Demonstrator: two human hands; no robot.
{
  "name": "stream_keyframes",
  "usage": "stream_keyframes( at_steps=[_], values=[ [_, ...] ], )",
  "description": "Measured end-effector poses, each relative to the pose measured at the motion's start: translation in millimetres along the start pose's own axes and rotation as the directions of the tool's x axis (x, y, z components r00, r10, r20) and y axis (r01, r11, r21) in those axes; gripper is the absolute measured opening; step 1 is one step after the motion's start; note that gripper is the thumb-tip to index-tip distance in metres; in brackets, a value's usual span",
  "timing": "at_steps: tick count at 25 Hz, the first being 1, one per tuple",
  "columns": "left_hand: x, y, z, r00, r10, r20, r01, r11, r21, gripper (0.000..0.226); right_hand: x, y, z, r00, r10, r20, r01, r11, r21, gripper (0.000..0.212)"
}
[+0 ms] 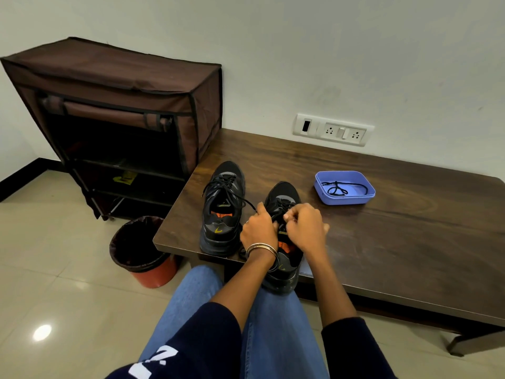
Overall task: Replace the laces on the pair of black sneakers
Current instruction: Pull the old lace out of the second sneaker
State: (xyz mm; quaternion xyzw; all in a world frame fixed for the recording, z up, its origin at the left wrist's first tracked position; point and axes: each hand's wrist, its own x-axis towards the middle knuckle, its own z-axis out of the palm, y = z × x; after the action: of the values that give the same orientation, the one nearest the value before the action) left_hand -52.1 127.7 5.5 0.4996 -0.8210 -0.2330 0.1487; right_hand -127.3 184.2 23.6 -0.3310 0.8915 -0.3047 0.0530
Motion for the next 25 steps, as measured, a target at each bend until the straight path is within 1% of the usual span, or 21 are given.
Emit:
stream_keyframes(
  at_steps=[1,2,3,4,5,6,7,8,9,11,13,14,16,17,18,19,20,21,22,23,25],
  values=[
    [0,0,0,1.000,0.003,-0.004,-0.003,1.000,-0.006,0.054,-1,1,-7,0.994,0.100,-0.033,-0.083,0.935,0.346,0.013],
    [0,0,1,1.000,0.002,-0.008,-0.002,1.000,-0.010,0.053,-2,1,-14,0.977,0.208,-0.057,-0.120,0.747,0.653,0.014],
    [0,0,0,1.000,0.000,-0.010,0.000,1.000,-0.014,0.053,-5,2,-19,0.940,0.330,-0.084,-0.124,0.561,0.818,0.014],
    [0,0,0,1.000,-0.005,-0.011,0.004,1.000,-0.018,0.052,-6,3,-22,0.891,0.439,-0.116,-0.118,0.470,0.875,0.012],
    [0,0,1,1.000,-0.006,-0.009,0.006,1.000,-0.020,0.052,-6,3,-23,0.834,0.526,-0.167,-0.153,0.511,0.846,0.008],
    [0,0,1,1.000,-0.005,-0.007,0.005,1.000,-0.021,0.052,-5,2,-24,0.789,0.567,-0.235,-0.237,0.635,0.736,0.010],
    [0,0,2,1.000,-0.005,-0.007,0.004,1.000,-0.023,0.052,-4,3,-22,0.784,0.534,-0.317,-0.325,0.788,0.524,0.022],
    [0,0,2,1.000,-0.005,-0.008,0.005,1.000,-0.025,0.052,-3,3,-21,0.840,0.409,-0.355,-0.314,0.902,0.297,0.032],
    [0,0,2,1.000,-0.005,-0.008,0.005,1.000,-0.025,0.052,-1,2,-18,0.921,0.243,-0.305,-0.220,0.969,0.109,0.036],
    [1,-1,2,1.000,-0.008,-0.006,0.008,1.000,-0.015,0.054,1,-4,-6,0.998,-0.013,-0.062,0.002,0.985,-0.171,0.029],
    [1,-1,2,1.000,-0.014,0.006,0.014,1.000,-0.013,0.057,2,-6,8,0.992,-0.080,0.097,0.109,0.931,-0.347,0.019],
    [2,-1,2,1.000,-0.018,0.006,0.018,1.000,-0.009,0.057,1,-7,10,0.992,-0.090,0.090,0.118,0.919,-0.376,0.014],
    [2,-1,1,1.000,-0.025,-0.003,0.025,1.000,0.000,0.057,-2,-6,10,0.997,-0.072,0.004,0.071,0.970,-0.234,0.016],
    [1,0,2,1.000,-0.025,-0.002,0.025,1.000,-0.008,0.057,-6,-4,7,0.998,-0.009,-0.056,0.006,0.998,-0.056,0.020],
    [1,0,2,1.000,-0.021,-0.001,0.021,1.000,-0.019,0.056,-9,-1,2,0.988,0.103,-0.117,-0.077,0.975,0.208,0.019],
    [1,0,3,1.000,-0.018,-0.003,0.018,0.999,-0.027,0.053,-10,2,-2,0.957,0.244,-0.159,-0.135,0.855,0.500,0.017],
    [1,0,3,1.000,-0.020,-0.006,0.020,0.999,-0.031,0.048,-11,4,-7,0.910,0.384,-0.157,-0.158,0.671,0.724,0.017],
    [2,0,3,1.000,-0.023,-0.008,0.023,0.999,-0.031,0.044,-12,6,-10,0.861,0.487,-0.143,-0.162,0.530,0.833,0.017],
    [2,-1,3,1.000,-0.023,-0.008,0.022,0.999,-0.027,0.041,-12,7,-11,0.827,0.545,-0.141,-0.180,0.493,0.851,0.015],
    [2,-1,3,1.000,-0.018,-0.009,0.018,1.000,-0.023,0.039,-11,9,-11,0.812,0.559,-0.167,-0.221,0.560,0.799,0.012],
    [1,-1,4,1.000,-0.012,-0.009,0.012,1.000,-0.019,0.037,-9,8,-10,0.839,0.492,-0.231,-0.335,0.803,0.492,0.025]
  ],
)
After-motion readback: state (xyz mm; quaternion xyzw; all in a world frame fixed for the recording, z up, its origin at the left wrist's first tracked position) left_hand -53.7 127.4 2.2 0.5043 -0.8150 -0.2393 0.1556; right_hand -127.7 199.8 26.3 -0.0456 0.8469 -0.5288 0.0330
